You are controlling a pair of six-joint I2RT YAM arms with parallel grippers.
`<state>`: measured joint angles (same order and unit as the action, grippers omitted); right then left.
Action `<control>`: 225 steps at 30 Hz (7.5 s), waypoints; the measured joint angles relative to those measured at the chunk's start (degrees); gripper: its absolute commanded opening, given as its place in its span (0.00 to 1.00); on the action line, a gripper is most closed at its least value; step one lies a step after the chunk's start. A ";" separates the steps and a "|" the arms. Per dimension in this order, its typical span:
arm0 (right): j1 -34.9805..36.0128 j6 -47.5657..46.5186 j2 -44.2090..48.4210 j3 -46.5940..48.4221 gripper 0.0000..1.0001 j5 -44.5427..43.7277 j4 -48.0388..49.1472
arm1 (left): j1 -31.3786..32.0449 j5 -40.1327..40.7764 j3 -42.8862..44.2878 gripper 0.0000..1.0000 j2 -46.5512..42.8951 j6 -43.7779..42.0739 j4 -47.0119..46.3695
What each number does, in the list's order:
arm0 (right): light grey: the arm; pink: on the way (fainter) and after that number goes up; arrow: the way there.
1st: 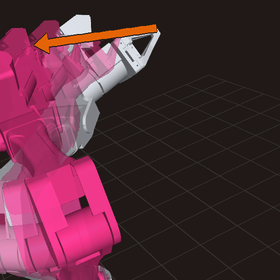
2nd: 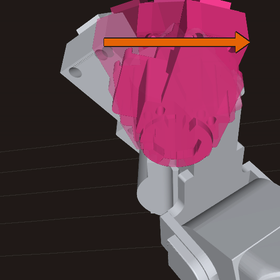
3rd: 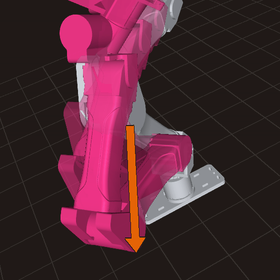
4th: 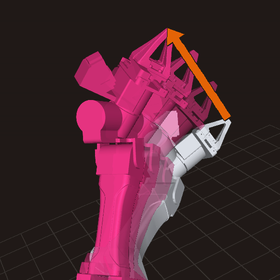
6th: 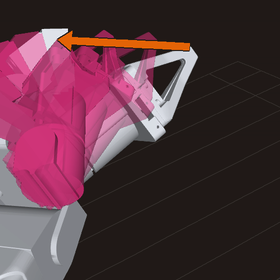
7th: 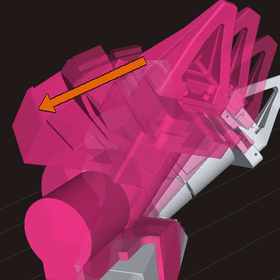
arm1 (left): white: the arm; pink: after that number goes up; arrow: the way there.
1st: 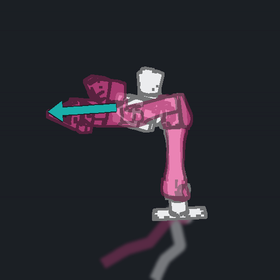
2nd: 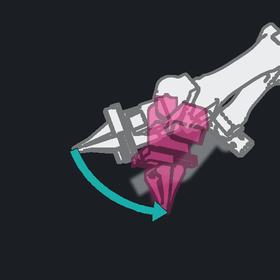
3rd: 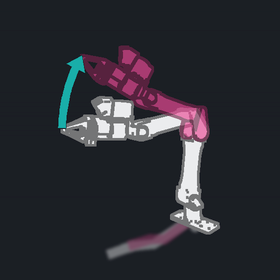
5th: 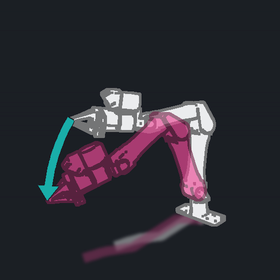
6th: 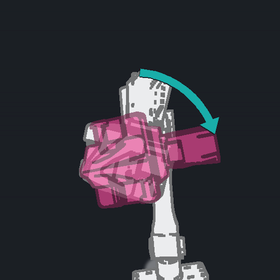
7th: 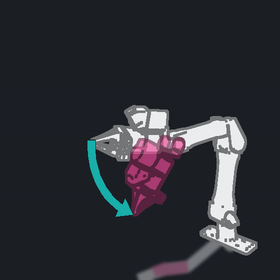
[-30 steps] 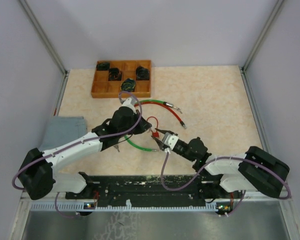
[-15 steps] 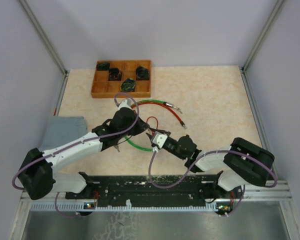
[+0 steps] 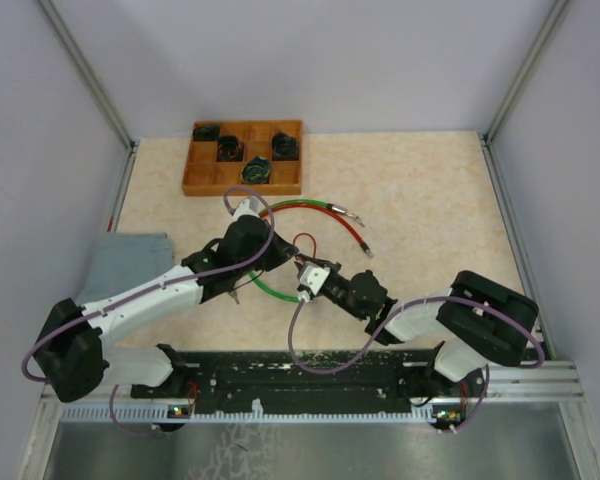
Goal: Unlock with the key
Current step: Pick up the key from the center of the board.
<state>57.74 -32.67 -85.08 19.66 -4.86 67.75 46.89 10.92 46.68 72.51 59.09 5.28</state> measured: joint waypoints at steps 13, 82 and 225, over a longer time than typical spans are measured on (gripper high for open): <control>0.20 0.24 -1.53 0.00 0.18 -0.92 2.84 | 0.07 0.02 -0.66 0.00 -0.24 1.97 -0.57; -5.05 28.50 2.10 -3.15 0.00 3.63 12.44 | 0.50 2.75 -18.08 0.76 -20.39 -8.55 -18.56; -17.90 68.19 11.63 3.50 0.19 48.89 14.08 | -6.69 -47.71 -23.12 0.00 -16.17 -27.80 -62.60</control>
<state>39.83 35.53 -73.45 23.16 44.03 81.82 40.21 -36.80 23.55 56.34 31.29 -57.32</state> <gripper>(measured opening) 0.192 0.004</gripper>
